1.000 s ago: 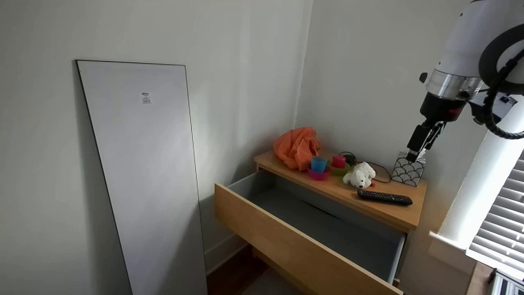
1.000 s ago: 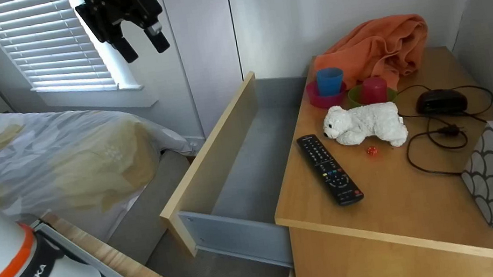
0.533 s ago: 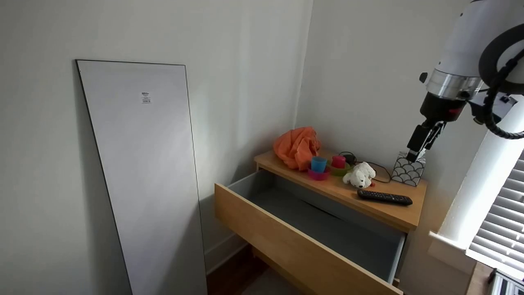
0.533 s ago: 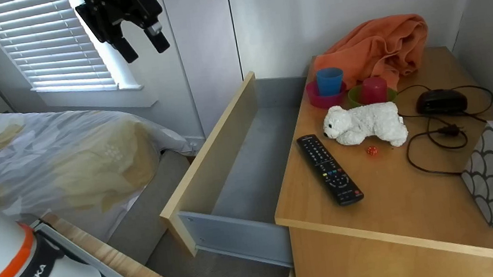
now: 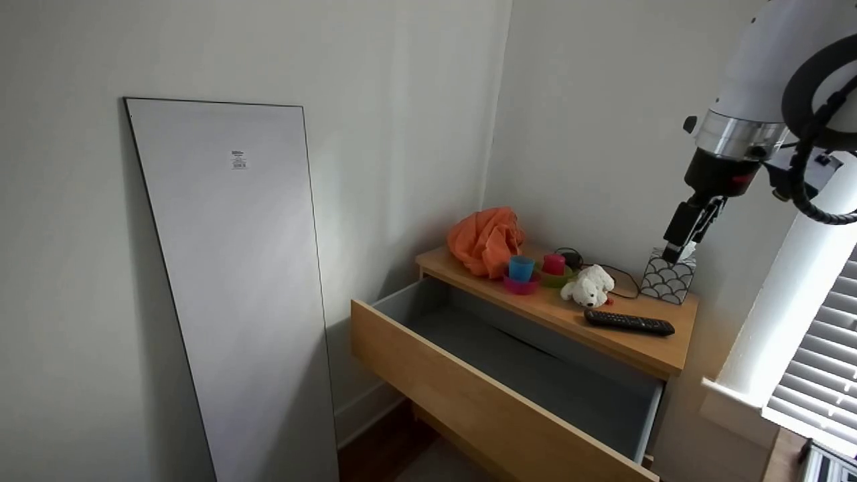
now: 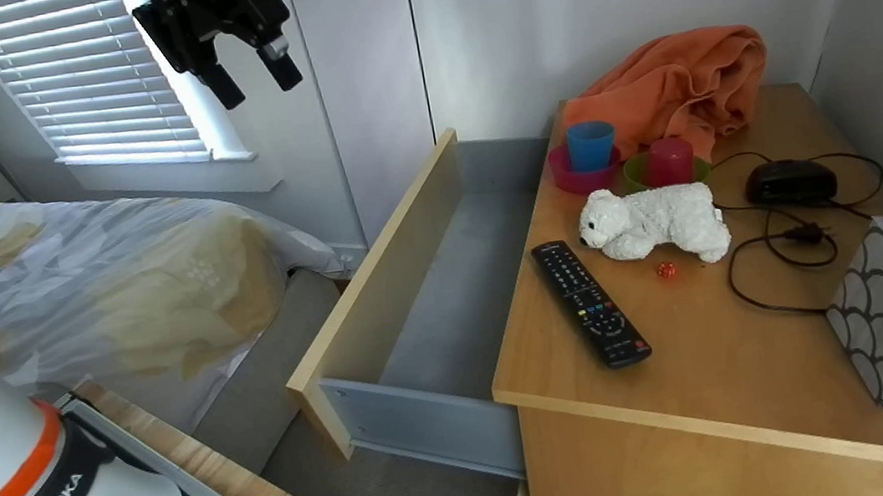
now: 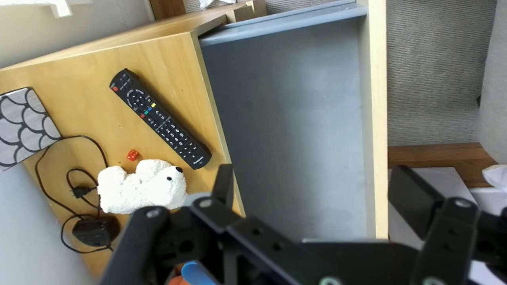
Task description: Close the top drawer
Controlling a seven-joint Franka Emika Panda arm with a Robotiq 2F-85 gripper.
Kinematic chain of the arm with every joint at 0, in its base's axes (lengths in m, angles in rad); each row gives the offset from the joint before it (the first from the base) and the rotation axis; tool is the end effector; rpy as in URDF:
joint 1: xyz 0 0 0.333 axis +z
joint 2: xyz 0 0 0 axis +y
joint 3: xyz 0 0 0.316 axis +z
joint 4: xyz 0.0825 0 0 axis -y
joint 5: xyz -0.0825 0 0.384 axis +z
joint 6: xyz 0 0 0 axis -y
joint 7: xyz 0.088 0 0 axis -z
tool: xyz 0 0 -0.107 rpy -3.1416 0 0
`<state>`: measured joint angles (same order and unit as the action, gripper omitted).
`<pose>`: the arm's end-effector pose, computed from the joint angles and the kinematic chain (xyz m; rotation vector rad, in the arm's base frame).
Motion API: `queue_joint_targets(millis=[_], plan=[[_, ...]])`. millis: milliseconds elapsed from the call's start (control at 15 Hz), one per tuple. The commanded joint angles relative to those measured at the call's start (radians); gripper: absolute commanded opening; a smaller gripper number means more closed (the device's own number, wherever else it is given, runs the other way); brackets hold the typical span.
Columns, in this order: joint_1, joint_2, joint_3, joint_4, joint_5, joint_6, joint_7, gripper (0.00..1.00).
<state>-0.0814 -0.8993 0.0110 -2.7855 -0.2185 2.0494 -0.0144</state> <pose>0.2976 -0.0329 0.4635 2.9157 0.0374 0.2238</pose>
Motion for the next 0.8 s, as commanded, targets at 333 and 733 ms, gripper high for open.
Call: queue_joint_targets(millis=[333,733], plan=[[0.201,0.328,0.039,0.006,0.13,0.142,-0.039,1.0],[0.204,0.638,0.122,0.005,0.092,0.519,0.03,1.0]])
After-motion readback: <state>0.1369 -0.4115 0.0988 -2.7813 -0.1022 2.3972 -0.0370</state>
